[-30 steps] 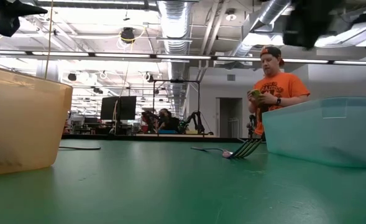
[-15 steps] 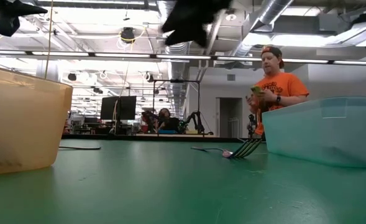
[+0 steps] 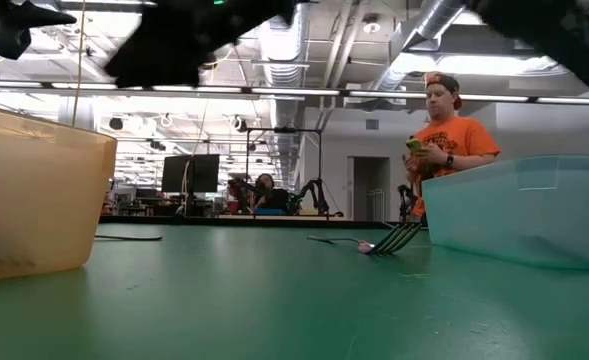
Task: Sort silverware by color (type)
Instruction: Put the black fork into the orange bin
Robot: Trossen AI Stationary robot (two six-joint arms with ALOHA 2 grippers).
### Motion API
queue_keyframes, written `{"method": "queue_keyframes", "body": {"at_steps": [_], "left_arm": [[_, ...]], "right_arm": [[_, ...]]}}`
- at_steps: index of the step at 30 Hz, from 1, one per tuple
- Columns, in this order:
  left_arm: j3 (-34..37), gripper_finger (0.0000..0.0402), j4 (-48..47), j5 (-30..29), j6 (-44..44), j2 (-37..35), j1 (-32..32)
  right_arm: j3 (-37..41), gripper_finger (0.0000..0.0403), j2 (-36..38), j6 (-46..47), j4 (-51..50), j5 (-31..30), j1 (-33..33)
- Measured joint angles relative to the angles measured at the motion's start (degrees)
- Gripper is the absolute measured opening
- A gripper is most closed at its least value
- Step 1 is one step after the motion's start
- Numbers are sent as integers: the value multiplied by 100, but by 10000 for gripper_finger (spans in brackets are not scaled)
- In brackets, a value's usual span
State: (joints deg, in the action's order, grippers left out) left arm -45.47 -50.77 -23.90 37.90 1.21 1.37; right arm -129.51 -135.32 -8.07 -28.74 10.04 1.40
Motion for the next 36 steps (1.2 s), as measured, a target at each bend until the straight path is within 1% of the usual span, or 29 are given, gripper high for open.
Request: {"method": "queue_keyframes", "body": {"at_steps": [3, 5, 9, 11, 13, 17, 21, 23, 28, 31, 36], "left_arm": [[0, 158, -7, -144, -33, 0, 0], [-2, 158, -8, -243, -34, 0, 0], [-1, 158, -138, -383, -37, 0, 0], [0, 158, -221, -404, -37, 1, 0], [0, 158, -337, -440, -34, 1, 0], [0, 158, -451, -530, -30, 2, 0], [0, 158, -449, -580, -30, 2, 0], [0, 158, -447, -597, -34, 2, 0], [0, 158, -503, -618, -32, 2, 0], [0, 158, -598, -647, -32, 2, 0], [0, 158, -602, -700, -34, 2, 0]], "right_arm": [[-567, 177, -560, 1, 206, 337, -34], [-407, 177, -669, 69, 692, 468, -48], [-339, 177, -917, -16, 1023, 328, -14], [-296, 177, -967, -44, 797, 360, 19], [-321, 177, -1180, -102, 1072, 355, 63], [-309, 177, -1326, -54, 1025, 323, 112], [-304, 177, -1459, -40, 1021, 58, 143], [-316, 177, -1564, -37, 1239, 57, 141], [-308, 177, -1603, 40, 1140, 13, 132], [-168, 177, -1590, -37, 1289, -120, 109], [-133, 177, -1600, 104, 1277, -128, 29]]}}
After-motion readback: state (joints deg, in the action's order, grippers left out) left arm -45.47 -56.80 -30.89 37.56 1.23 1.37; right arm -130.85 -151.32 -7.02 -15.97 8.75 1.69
